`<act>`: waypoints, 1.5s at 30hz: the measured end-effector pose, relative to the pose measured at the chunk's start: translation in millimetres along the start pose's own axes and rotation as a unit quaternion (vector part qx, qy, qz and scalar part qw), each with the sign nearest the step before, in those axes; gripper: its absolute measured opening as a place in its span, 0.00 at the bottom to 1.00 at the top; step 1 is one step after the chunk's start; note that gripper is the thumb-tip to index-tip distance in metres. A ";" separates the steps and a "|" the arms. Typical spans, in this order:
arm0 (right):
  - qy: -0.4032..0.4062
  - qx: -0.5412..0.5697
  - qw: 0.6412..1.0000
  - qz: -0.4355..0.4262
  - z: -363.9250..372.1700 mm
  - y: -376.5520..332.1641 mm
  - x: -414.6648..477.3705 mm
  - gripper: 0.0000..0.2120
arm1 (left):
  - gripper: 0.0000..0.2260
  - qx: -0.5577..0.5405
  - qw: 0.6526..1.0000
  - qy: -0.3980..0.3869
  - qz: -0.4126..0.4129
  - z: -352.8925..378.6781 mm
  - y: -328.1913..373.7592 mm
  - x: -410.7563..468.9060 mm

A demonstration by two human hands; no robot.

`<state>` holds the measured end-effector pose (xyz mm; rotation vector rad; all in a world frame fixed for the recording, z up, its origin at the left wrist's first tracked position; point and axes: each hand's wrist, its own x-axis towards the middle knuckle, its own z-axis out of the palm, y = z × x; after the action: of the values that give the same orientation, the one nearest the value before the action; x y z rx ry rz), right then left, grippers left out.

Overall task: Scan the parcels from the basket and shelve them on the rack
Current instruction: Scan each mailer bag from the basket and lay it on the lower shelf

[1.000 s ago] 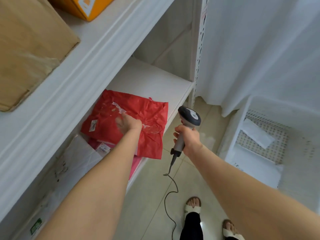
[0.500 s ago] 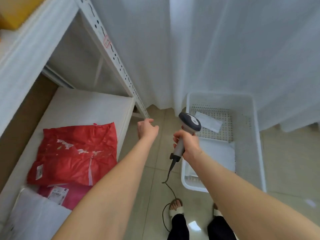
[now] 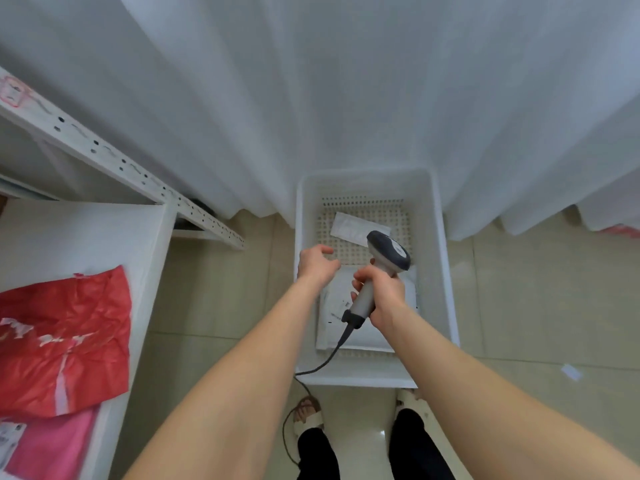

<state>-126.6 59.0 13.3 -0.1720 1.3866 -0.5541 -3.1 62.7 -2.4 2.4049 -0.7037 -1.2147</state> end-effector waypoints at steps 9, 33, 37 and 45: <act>0.046 -0.028 0.998 0.012 -70.7 -24.2 80.0 0.04 | 0.18 0.023 0.998 -0.042 -0.042 86.9 1.9 34.4; 0.020 -0.012 1.000 -0.021 -78.6 40.7 431.6 0.04 | 0.24 0.126 0.988 -0.062 0.062 265.8 -117.9 326.8; 0.012 -0.050 0.998 -0.021 -76.4 52.3 483.8 0.16 | 0.25 0.127 0.987 -0.061 0.083 282.2 -134.1 368.2; 0.008 -0.084 0.995 -0.057 -67.3 54.8 541.8 0.24 | 0.28 0.224 0.962 -0.064 0.146 302.2 -130.6 428.0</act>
<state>-133.2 -132.7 -500.8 -0.3843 1.4456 -0.5339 2.4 -103.9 -516.0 2.4492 -1.4528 -1.1924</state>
